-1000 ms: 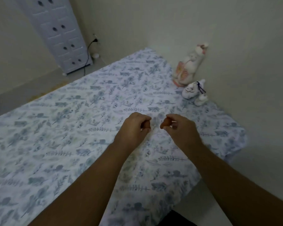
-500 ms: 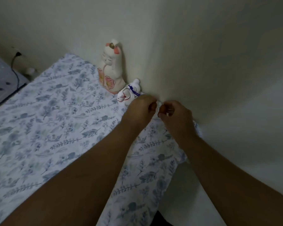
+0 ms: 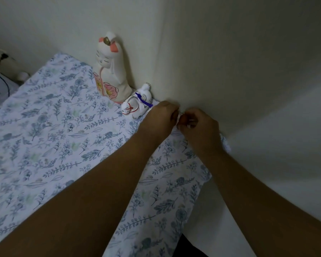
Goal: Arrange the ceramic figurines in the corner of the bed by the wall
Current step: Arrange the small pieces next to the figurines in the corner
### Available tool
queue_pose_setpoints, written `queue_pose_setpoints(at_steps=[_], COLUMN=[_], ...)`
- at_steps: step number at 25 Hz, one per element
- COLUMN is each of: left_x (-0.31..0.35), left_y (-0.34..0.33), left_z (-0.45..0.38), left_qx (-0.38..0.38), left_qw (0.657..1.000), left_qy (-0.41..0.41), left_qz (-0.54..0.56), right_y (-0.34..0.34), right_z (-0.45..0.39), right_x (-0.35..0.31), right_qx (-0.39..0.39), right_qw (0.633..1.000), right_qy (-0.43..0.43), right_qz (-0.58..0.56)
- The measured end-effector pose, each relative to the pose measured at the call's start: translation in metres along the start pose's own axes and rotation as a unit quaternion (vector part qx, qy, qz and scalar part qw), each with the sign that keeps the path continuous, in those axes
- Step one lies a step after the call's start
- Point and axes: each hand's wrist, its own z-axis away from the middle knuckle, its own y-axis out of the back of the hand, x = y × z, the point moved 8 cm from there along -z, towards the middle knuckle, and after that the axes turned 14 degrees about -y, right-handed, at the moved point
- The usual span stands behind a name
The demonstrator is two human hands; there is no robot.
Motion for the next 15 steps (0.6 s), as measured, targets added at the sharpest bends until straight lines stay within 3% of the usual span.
queue_pose_setpoints(at_steps=[15], left_x=[0.011], left_y=[0.009], left_z=[0.009], left_qx=[0.045], left_qw=[0.999], left_qy=[-0.007], left_qz=[0.0], right_y=[-0.001], right_z=[0.003], right_x=[-0.001], right_qx=[0.016], right_qw=[1.0], right_qy=[0.023], right_qz=[0.013])
